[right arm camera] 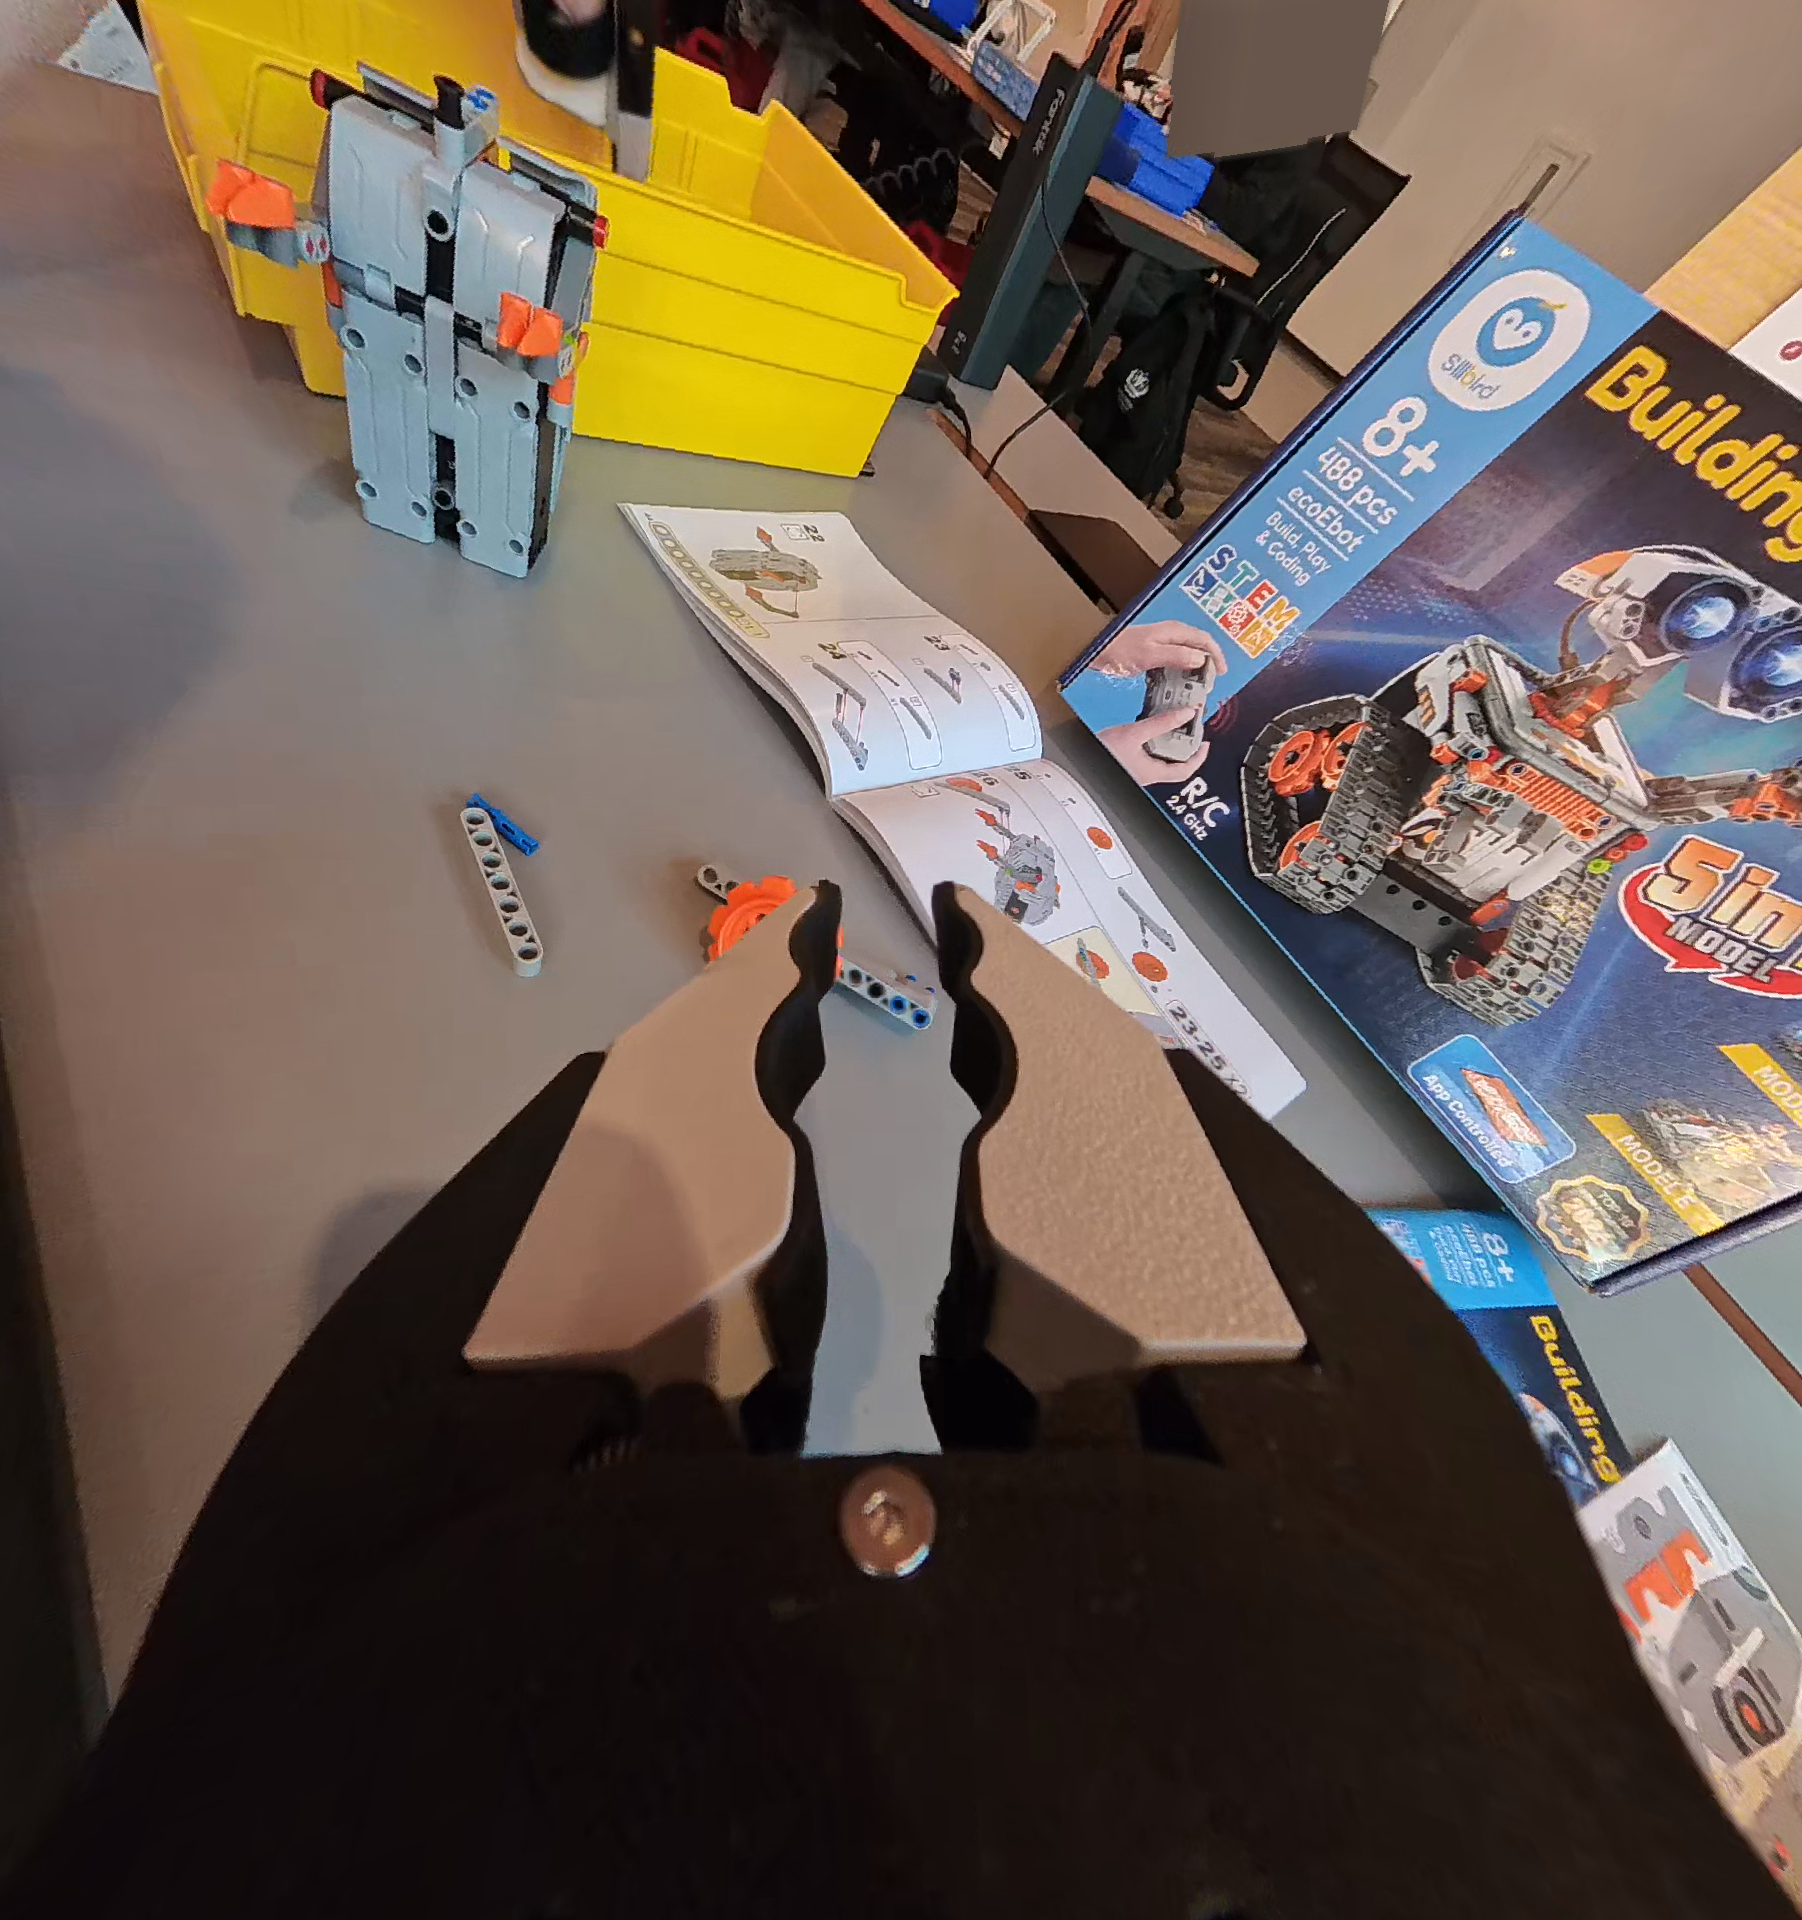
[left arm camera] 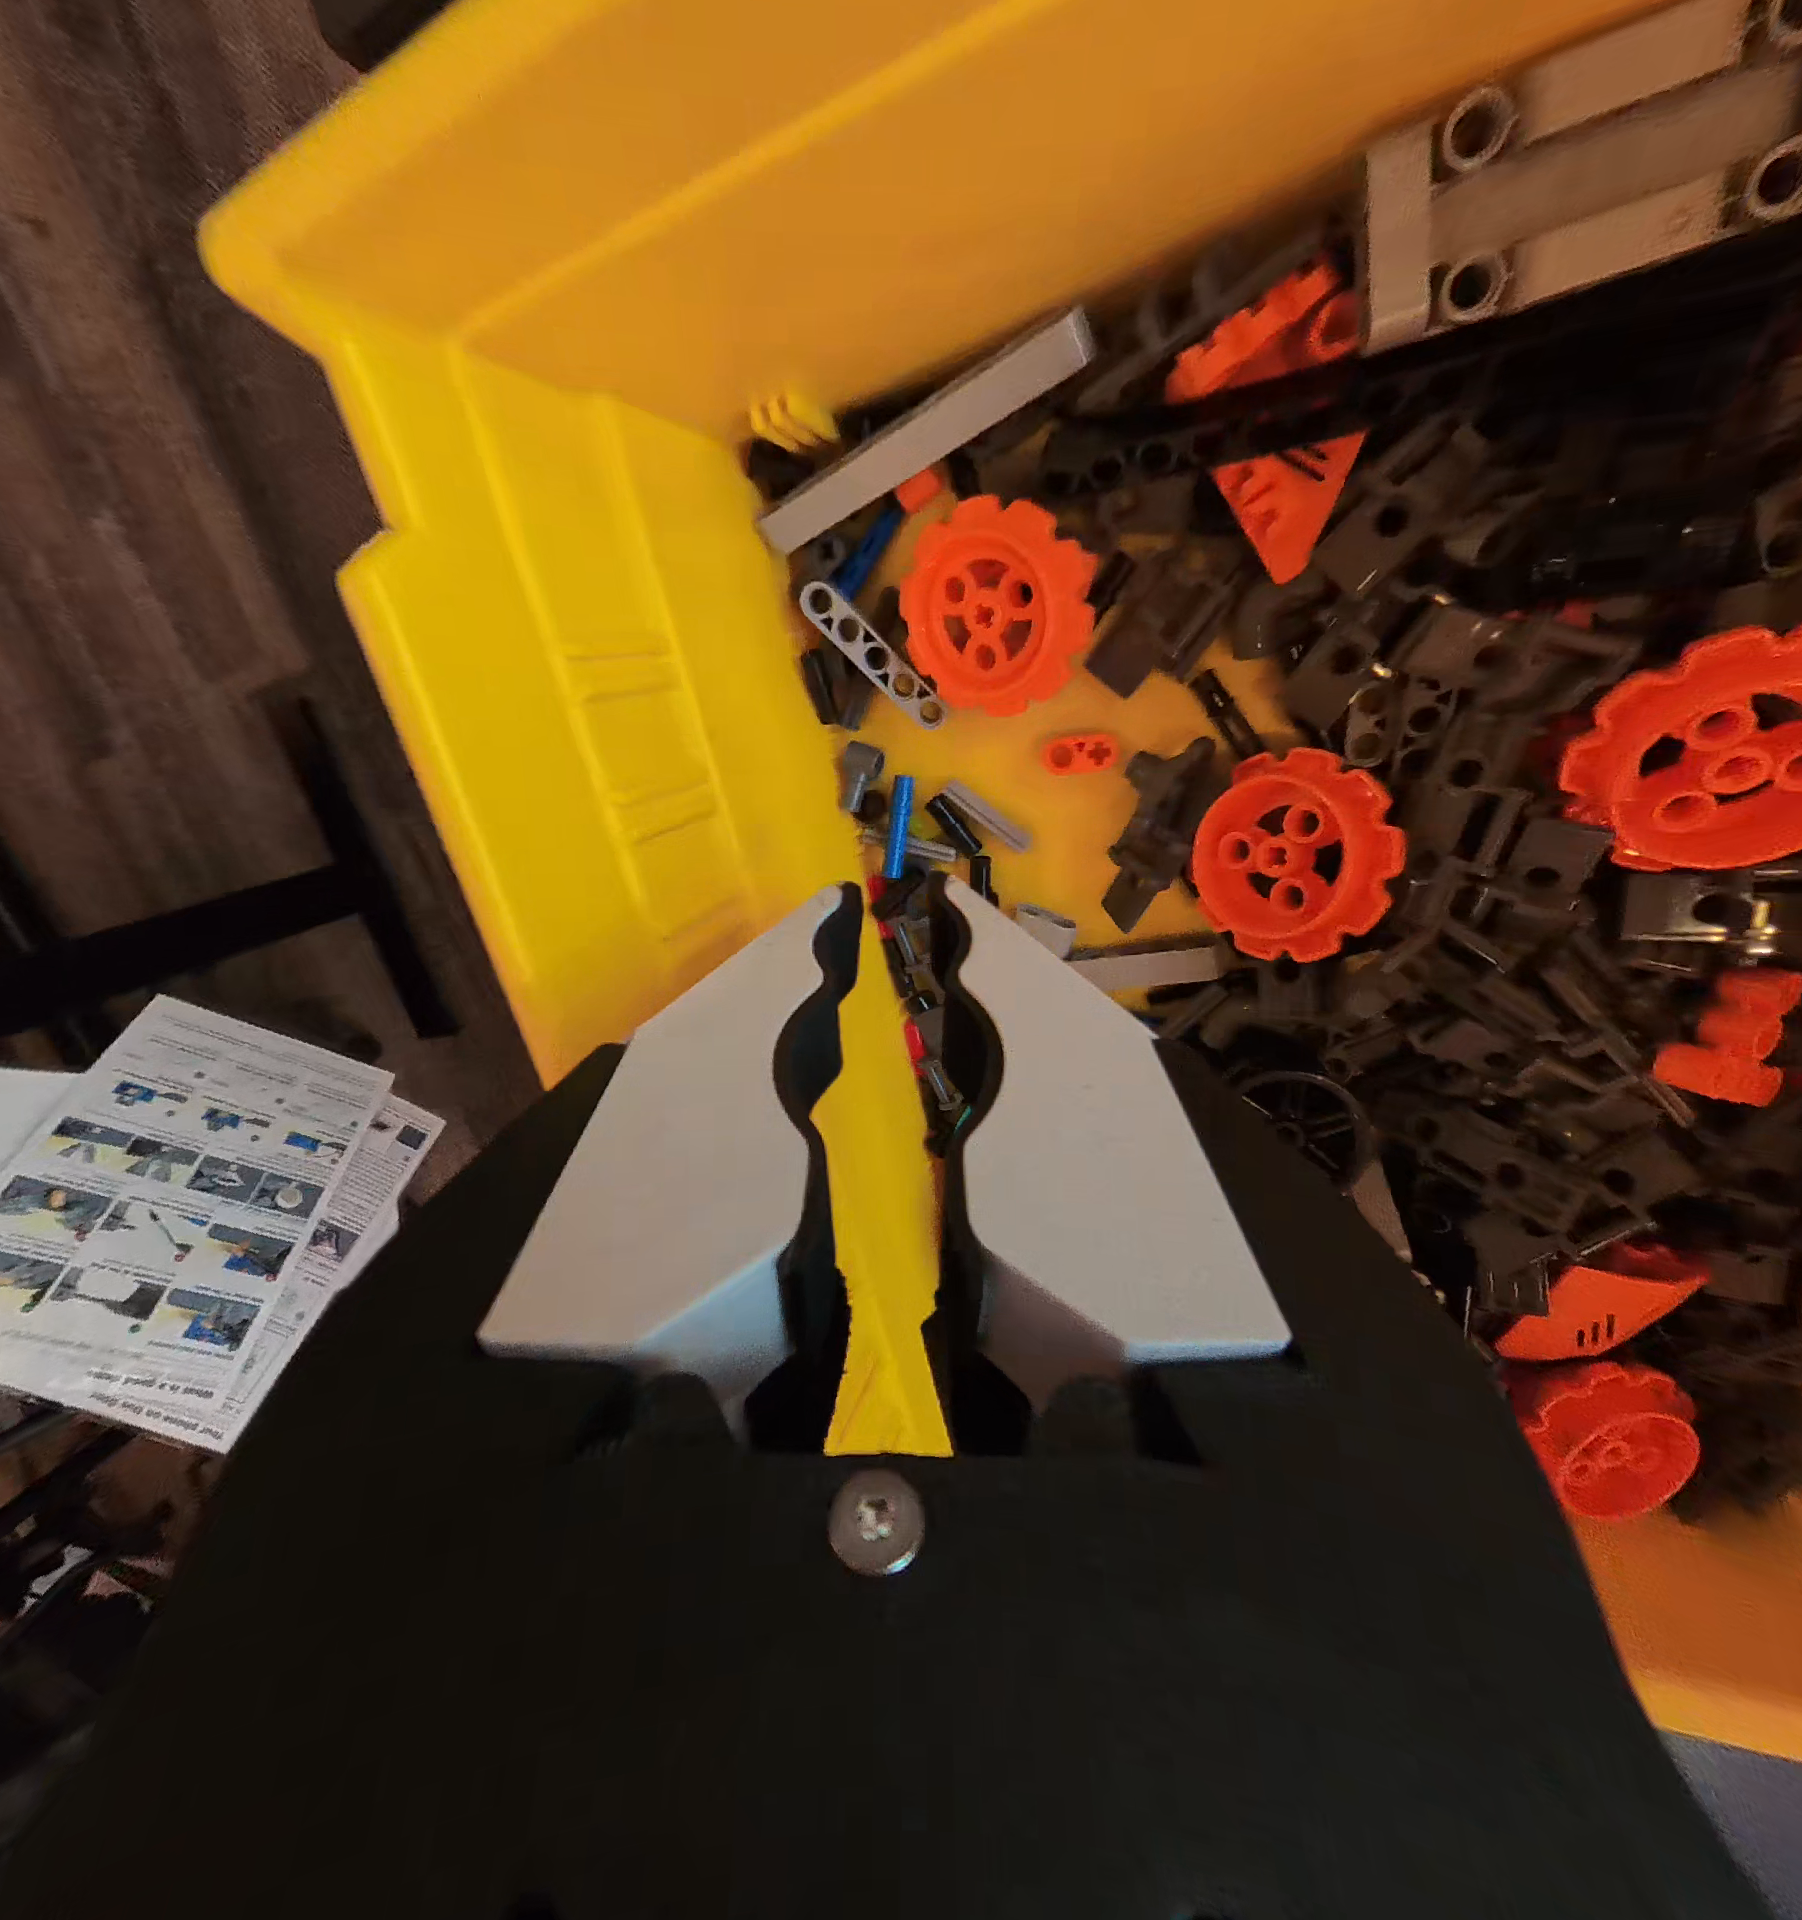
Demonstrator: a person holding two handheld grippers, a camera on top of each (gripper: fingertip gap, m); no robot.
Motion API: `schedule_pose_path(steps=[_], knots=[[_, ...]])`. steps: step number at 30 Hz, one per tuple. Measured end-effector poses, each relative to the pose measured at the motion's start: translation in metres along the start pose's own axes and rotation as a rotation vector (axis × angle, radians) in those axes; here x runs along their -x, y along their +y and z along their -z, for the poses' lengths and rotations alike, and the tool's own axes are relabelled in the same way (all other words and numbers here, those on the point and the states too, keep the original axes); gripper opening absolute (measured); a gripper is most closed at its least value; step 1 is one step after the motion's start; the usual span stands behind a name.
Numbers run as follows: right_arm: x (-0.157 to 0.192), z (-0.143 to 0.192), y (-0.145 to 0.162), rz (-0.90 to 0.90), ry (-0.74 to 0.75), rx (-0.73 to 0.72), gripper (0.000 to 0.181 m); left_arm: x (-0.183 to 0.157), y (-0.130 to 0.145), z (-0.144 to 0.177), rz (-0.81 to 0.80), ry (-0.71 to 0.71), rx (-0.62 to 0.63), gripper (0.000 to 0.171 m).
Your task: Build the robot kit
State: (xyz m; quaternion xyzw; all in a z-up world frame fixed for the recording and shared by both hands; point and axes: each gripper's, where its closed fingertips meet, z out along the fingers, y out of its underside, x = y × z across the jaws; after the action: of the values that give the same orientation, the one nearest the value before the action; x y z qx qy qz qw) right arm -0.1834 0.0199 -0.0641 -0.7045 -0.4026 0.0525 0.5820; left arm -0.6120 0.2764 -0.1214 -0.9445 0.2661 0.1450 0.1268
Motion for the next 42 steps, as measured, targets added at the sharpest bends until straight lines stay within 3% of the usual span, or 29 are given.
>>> schedule_pose_path(steps=[2, 10, 26, 30, 34, 37, 40, 42], knots=[[0.002, -0.002, 0.002, -0.008, -0.011, 0.004, 0.017, -0.003, -0.002, -0.006, 0.001, 0.034, 0.013, 0.018], [0.006, -0.005, 0.006, 0.009, -0.026, 0.025, 0.017, -0.004, 0.006, -0.022, -0.079, 0.034, 0.099, 0.019], [0.013, -0.005, 0.004, 0.044, -0.046, 0.028, 0.017, -0.003, 0.006, -0.042, -0.095, 0.058, 0.127, 0.004], [0.015, -0.006, 0.005, 0.051, -0.051, 0.030, 0.017, -0.001, 0.007, -0.034, -0.095, 0.049, 0.114, 0.003], [0.016, -0.006, 0.005, 0.059, -0.055, 0.034, 0.017, 0.003, -0.001, 0.006, -0.071, 0.008, 0.020, 0.003], [0.015, -0.007, 0.006, 0.057, -0.053, 0.036, 0.017, -0.020, -0.023, 0.068, -0.053, 0.054, -0.182, 0.003], [0.013, -0.006, 0.006, 0.058, -0.046, 0.038, 0.017, -0.117, -0.050, 0.169, -0.168, 0.368, -0.524, 0.002], [0.013, -0.006, 0.005, 0.060, -0.044, 0.033, 0.017, -0.203, -0.041, 0.232, -0.318, 0.621, -0.660, 0.003]])
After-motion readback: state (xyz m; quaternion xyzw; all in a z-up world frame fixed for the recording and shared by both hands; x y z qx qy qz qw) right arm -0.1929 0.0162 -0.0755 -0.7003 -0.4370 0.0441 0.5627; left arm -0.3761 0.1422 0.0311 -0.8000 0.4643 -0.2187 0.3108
